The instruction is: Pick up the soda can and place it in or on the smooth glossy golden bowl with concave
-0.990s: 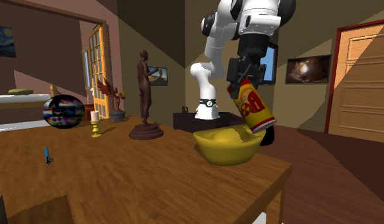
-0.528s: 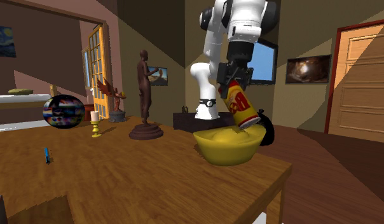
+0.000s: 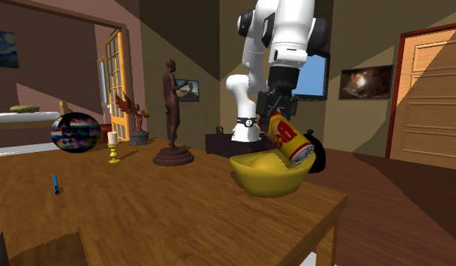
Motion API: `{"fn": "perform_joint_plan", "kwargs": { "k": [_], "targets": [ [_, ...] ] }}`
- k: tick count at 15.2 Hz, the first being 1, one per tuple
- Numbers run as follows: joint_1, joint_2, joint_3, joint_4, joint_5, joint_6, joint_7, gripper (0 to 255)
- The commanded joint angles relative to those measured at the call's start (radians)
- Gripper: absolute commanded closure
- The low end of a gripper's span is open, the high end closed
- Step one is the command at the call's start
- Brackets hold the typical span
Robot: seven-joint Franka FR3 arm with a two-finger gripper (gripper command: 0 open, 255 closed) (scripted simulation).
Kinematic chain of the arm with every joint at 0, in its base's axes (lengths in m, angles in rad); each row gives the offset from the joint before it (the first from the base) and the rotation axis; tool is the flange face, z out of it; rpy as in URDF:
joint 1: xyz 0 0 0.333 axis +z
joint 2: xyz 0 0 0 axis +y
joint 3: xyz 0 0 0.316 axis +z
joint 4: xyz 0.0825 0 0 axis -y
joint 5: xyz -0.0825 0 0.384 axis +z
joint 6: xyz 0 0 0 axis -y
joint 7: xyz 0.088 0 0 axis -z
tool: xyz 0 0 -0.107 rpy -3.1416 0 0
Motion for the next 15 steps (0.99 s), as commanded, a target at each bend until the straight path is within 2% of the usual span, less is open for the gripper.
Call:
{"fn": "perform_joint_plan", "kwargs": {
  "k": [1,3,10,11,15],
  "targets": [
    [0.000,0.013,0.003,-0.009,0.003,0.022,0.001,255],
    [-0.001,0.030,0.005,-0.017,0.006,0.045,0.002,255],
    [-0.001,0.030,0.005,-0.017,0.006,0.045,0.002,255],
    [-0.001,0.030,0.005,-0.017,0.006,0.046,0.002,0],
    [-0.001,0.030,0.005,-0.017,0.006,0.046,0.002,0]
  ]
}}
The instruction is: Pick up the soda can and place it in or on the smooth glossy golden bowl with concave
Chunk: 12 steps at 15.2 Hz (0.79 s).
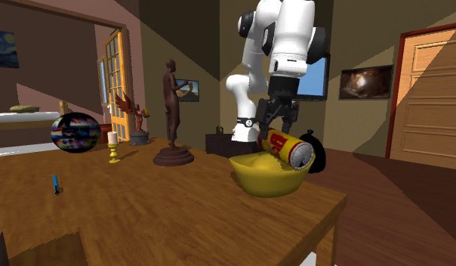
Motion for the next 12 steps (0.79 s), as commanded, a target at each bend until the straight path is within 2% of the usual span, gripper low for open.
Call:
{"fn": "perform_joint_plan", "kwargs": {
  "k": [1,5,12],
  "targets": [
    [0.000,0.000,0.000,0.000,0.000,0.000,0.000,0],
    [0.009,-0.046,-0.004,0.063,-0.009,-0.109,0.005,0],
    [0.009,-0.046,-0.004,0.063,-0.009,-0.109,0.005,0]
  ]
}}
